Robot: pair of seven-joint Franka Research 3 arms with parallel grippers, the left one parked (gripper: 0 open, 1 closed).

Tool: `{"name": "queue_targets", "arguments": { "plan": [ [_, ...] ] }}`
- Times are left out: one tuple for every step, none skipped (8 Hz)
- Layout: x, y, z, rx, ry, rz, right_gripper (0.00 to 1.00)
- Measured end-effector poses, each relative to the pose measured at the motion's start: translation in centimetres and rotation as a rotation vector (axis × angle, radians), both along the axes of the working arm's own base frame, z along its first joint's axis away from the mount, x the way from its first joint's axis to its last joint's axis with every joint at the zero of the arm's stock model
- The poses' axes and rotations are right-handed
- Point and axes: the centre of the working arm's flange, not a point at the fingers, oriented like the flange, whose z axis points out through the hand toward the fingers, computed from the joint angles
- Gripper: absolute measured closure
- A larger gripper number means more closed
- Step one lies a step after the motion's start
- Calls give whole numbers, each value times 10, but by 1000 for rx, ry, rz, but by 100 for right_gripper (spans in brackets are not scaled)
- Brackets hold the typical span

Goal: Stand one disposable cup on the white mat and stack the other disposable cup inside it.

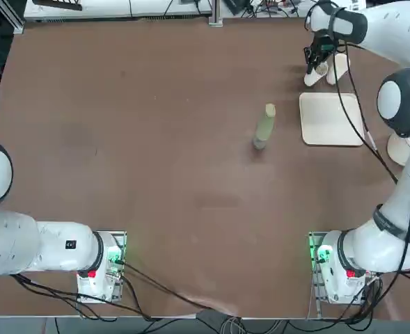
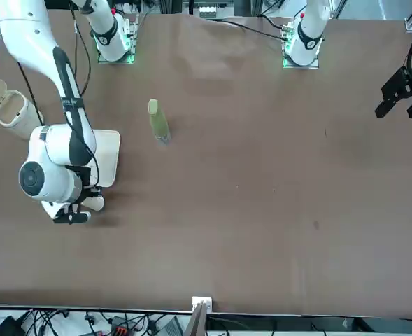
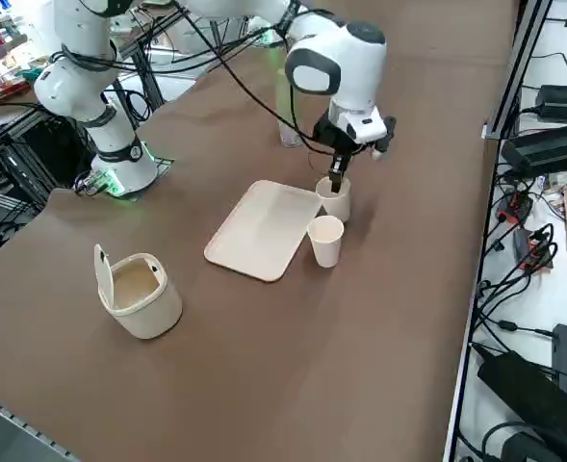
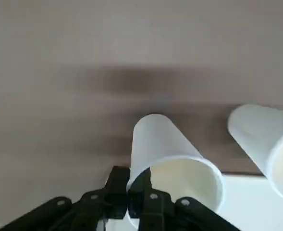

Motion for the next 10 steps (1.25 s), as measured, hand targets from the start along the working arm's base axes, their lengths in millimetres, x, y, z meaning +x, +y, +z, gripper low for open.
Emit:
{"name": "queue_targets", "arguments": {
  "plan": [
    [-8, -8, 26, -5, 22, -13, 97],
    [-22, -18, 48, -10, 49, -28, 97],
    [-39, -27, 58, -12, 77, -42, 97],
    [-58, -33, 51, -12, 113, -51, 97],
    [-75, -37, 34, -14, 156, -57, 97],
    [-87, -40, 19, -16, 191, -61, 97],
    [-95, -42, 5, -36, 214, -51, 97],
    [-99, -45, -4, -61, 220, -35, 97],
    [-99, -47, -10, -75, 216, -26, 97],
    [-97, -48, -14, -78, 208, -24, 97]
  ]
}}
